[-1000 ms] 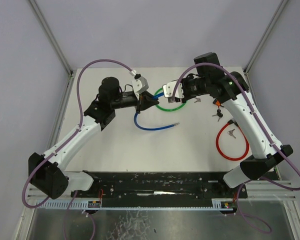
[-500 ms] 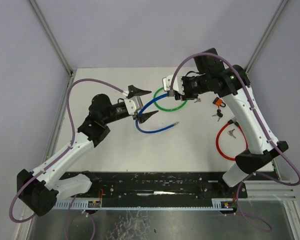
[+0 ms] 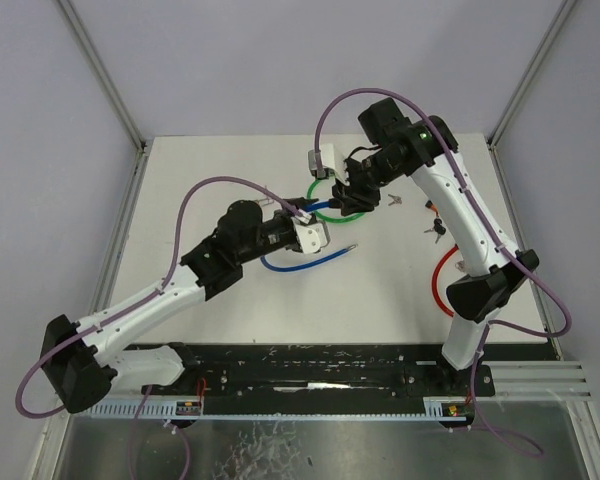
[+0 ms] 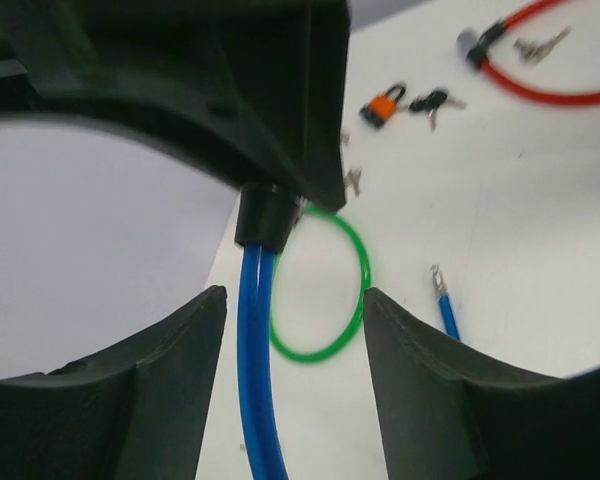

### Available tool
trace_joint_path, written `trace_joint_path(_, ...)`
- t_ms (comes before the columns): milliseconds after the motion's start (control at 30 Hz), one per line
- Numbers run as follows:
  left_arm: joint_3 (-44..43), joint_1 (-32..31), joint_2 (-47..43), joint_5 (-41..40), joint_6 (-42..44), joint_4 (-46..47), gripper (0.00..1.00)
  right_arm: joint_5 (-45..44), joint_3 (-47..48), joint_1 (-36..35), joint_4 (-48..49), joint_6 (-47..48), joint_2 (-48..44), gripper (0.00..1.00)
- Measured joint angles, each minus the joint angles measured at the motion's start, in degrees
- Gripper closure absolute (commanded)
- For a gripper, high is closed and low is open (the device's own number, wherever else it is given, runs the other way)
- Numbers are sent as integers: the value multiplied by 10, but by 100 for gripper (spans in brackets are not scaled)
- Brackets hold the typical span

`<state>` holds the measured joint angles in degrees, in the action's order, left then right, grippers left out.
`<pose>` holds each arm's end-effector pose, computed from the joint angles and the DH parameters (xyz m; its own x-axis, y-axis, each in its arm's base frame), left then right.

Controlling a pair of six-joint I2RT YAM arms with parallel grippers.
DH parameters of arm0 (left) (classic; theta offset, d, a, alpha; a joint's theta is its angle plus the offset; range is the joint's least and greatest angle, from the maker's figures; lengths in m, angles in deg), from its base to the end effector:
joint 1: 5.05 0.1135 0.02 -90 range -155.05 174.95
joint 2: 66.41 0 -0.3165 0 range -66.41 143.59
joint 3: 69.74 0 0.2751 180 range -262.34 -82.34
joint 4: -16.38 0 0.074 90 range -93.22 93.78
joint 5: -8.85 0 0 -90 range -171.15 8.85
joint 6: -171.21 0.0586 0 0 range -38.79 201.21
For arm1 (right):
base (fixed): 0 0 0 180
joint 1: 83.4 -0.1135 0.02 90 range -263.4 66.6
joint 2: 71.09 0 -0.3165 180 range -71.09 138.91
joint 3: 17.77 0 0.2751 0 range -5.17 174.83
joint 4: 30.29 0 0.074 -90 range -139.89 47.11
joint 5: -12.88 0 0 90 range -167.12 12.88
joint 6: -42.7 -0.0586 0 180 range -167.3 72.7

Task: Lock with the key
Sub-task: Lock the lock.

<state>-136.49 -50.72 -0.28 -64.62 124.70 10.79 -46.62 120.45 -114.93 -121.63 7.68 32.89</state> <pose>0.1954 -0.2239 0.3946 0.5644 0.3665 -0.7397 0.6829 0.2963 0.6678 0.3182 0.2301 0.4709 0.1508 -0.7354 -0.6607 -0.9795 -0.0209 -0.2003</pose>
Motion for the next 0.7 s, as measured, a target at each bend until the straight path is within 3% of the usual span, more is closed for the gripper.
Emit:
trace_joint_path(267,-2,0,21,-86,20,-19,47,9,5,0,-8,-5,0,100)
trace_joint_path(433,-8,-1,29,-92,20,-20,56,18,5,0,-8,-6,0,100)
trace_joint_path(700,-35,-5,57,-94,17,-28,87,21,5,0,-8,-6,0,100)
